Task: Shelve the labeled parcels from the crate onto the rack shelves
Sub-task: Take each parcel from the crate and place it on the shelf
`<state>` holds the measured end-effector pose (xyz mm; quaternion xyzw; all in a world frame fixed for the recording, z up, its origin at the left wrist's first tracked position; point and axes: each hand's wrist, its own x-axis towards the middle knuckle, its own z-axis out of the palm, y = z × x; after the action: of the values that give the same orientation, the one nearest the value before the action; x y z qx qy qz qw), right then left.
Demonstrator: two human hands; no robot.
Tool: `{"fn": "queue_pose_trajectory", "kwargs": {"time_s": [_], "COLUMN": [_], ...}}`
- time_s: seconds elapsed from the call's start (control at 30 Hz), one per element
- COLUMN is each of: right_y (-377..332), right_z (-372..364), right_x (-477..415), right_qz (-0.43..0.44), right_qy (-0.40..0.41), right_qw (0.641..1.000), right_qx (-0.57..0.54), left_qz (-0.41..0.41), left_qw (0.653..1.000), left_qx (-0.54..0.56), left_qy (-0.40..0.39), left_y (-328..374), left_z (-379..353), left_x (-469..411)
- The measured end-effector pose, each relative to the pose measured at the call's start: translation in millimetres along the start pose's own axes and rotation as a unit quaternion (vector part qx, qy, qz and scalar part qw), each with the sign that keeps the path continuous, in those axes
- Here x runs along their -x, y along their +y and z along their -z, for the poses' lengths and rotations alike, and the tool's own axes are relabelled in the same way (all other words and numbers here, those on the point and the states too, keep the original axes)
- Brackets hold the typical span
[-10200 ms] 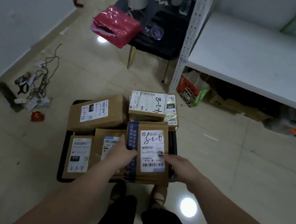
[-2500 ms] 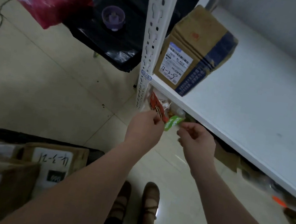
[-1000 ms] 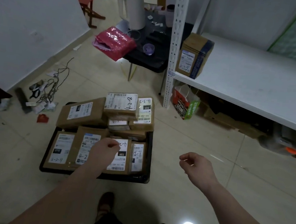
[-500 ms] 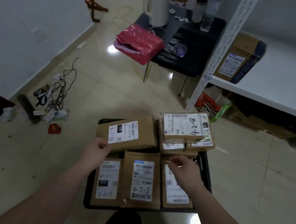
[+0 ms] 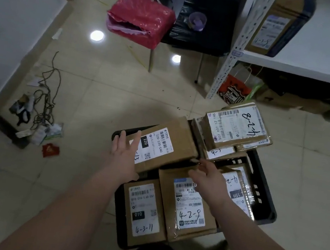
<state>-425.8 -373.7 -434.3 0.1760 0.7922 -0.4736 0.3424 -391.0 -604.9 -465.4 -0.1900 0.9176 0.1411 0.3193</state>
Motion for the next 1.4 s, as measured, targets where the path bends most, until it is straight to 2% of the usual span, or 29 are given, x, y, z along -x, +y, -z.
{"fn": "queue_pose_trajectory", "kwargs": {"time_s": [0.17,0.5,0.6,0.73,0.83,0.93,1.0,1.17,1.23,1.3,1.4], "right_y": [-1,1,-2,-14,-29,-45,-56,-78,-86,-92,-95], "right_z": [-9,-16,-14,-18,-24,-29,-30,-4,15,36,68], "right_x": [-5,-1,7,27,46,64,75,101,113,125,140], "right_qz": [-0.012,-0.033,-0.041,-0.036,-0.019,0.005,0.038,0.115,0.140,0.141,0.111], "right_qy": [0.000,-0.014,-0.012,-0.048,-0.105,-0.168,-0.189,-0.182,-0.171,-0.150,-0.152], "right_qw": [0.999,0.996,0.995,0.991,0.985,0.973,0.964,0.949,0.949,0.952,0.935], "right_qx": [-0.041,-0.084,-0.094,-0.123,-0.133,-0.156,-0.184,-0.230,-0.226,-0.227,-0.301], "left_qz": [-0.031,-0.067,-0.055,0.006,0.061,0.070,0.054,0.008,-0.040,-0.107,-0.138], "left_qw": [0.999,0.997,0.997,0.992,0.967,0.938,0.928,0.914,0.901,0.874,0.796], "left_qx": [0.003,-0.003,0.017,0.096,0.236,0.330,0.356,0.385,0.407,0.448,0.570], "left_qy": [-0.024,0.037,0.052,0.076,0.076,0.082,0.093,0.132,0.142,0.155,0.151], "left_y": [2,7,10,9,10,15,24,44,49,56,74], "left_z": [-6,-1,16,35,50,63,72,101,114,126,139], "left_x": [-20,-21,-3,33,64,93,113,157,171,185,205]}}
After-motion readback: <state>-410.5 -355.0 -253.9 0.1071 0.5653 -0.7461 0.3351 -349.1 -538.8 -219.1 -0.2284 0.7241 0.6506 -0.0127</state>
